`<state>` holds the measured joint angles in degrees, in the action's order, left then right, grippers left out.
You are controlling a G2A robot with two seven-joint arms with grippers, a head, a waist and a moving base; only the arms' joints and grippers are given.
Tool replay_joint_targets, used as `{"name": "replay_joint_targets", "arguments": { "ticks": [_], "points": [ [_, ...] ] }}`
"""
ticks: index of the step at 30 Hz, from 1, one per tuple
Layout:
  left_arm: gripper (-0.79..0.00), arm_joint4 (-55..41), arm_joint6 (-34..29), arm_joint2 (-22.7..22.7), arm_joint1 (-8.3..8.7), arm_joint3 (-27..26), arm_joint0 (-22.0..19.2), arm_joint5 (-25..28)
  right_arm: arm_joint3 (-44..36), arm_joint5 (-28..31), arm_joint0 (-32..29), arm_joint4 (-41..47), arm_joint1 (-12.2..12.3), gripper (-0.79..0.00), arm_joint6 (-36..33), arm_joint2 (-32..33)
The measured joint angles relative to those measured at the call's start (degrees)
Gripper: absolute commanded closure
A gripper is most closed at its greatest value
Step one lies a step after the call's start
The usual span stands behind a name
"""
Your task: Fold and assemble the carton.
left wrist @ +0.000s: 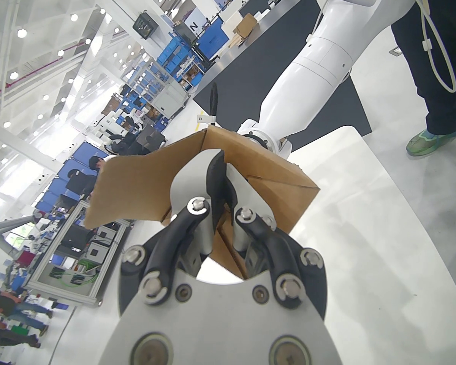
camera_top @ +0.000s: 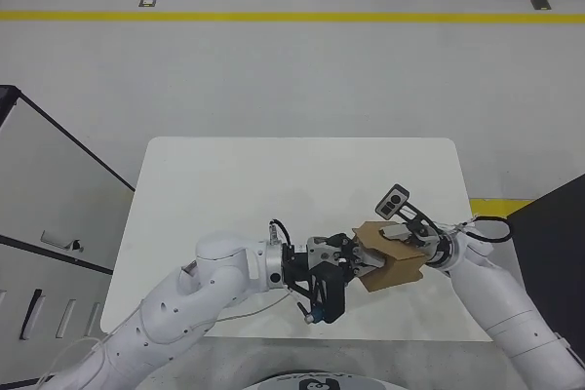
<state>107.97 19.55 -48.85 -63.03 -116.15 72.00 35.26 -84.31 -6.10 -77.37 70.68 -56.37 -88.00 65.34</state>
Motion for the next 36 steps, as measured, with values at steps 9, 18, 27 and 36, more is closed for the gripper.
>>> {"name": "replay_joint_targets", "arguments": {
  "ticks": [9,18,27,36],
  "points": [
    [0.0,-0.13,-0.15,-1.72,0.39,-1.26,0.91,-0.62,-0.02,0.38,-0.48,0.01,0.14,0.0,0.0,0.62],
    [0.0,0.74,0.02,-1.47,0.61,-1.93,1.53,0.0,-0.65,0.42,-0.91,-0.13,0.19,0.0,0.0,0.84],
    [0.0,0.74,-0.34,-0.09,0.37,-1.58,0.71,0.31,-1.28,0.38,-1.24,-0.39,0.15,0.0,0.0,0.65],
    [0.0,0.32,-0.73,-2.12,0.8,-3.12,1.57,0.04,-1.48,0.51,-1.83,-0.2,0.35,0.0,0.0,1.77]
  ]
}}
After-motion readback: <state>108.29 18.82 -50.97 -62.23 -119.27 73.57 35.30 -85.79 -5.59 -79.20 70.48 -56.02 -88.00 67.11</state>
